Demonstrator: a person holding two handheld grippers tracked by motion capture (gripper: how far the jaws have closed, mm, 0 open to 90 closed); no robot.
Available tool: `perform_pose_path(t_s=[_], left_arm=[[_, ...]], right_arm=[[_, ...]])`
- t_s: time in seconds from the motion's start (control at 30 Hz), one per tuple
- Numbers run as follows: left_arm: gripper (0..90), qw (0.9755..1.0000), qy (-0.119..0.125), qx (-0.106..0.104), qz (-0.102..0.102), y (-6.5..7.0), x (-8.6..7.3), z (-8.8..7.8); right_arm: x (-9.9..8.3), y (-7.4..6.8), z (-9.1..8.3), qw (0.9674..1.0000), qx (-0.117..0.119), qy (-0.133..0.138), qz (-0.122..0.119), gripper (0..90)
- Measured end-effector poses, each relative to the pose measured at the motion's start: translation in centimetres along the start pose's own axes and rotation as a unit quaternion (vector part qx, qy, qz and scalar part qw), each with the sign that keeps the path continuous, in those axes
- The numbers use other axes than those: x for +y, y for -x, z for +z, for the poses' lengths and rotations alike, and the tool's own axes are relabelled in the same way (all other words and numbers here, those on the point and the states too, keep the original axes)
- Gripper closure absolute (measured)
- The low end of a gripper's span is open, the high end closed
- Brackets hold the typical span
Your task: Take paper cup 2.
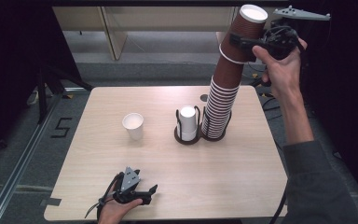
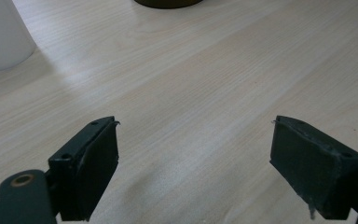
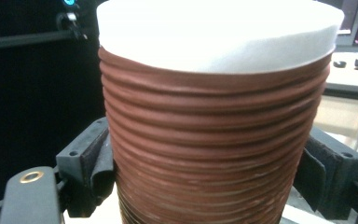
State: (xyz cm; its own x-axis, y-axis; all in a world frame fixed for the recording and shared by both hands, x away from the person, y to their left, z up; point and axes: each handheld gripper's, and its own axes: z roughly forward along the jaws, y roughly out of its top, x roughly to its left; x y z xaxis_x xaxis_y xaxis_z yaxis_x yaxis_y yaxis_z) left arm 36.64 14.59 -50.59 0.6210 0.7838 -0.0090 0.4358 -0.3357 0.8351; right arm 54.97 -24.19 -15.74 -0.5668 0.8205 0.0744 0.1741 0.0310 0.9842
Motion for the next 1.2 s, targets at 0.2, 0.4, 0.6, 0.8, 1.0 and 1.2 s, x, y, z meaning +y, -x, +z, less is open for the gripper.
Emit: perform_pose_path(t_s=[0.2, 0.4, 0.6, 0.8, 1.0, 1.2], left_arm=[[14.7, 1.0000, 0.001, -0.002, -0.001, 0.2, 0.0, 0.1], [14.7, 1.0000, 0.002, -0.002, -0.002, 0.1, 0.0, 0.1], [14.7, 1.0000, 0.000, -0.004, 0.001, 0.2, -0.1, 0.2], [14.7, 1.0000, 0.001, -0.002, -0.003, 0.1, 0.0, 0.2], [14.7, 1.0000, -0.002, -0.001, -0.003, 0.2, 0.0, 0.2], [14.7, 1.0000, -0.001, 0.001, -0.004, 0.2, 0.0, 0.2]], right_arm=[[0.9, -0.1, -1.2, 0.9999, -0.003, 0.009, -0.009, 17.5], [0.7, 0.3, -2.4, 0.9999, -0.009, 0.005, -0.010, 17.5], [-0.3, 0.9, -4.6, 0.9998, -0.015, 0.001, -0.009, 17.6], [-1.6, 1.0, -6.9, 0.9998, -0.017, 0.007, -0.009, 17.6], [-3.6, 0.4, -9.0, 0.9996, -0.021, -0.003, -0.016, 17.6], [-6.5, -0.9, -10.3, 0.9995, -0.002, -0.022, -0.025, 17.6]])
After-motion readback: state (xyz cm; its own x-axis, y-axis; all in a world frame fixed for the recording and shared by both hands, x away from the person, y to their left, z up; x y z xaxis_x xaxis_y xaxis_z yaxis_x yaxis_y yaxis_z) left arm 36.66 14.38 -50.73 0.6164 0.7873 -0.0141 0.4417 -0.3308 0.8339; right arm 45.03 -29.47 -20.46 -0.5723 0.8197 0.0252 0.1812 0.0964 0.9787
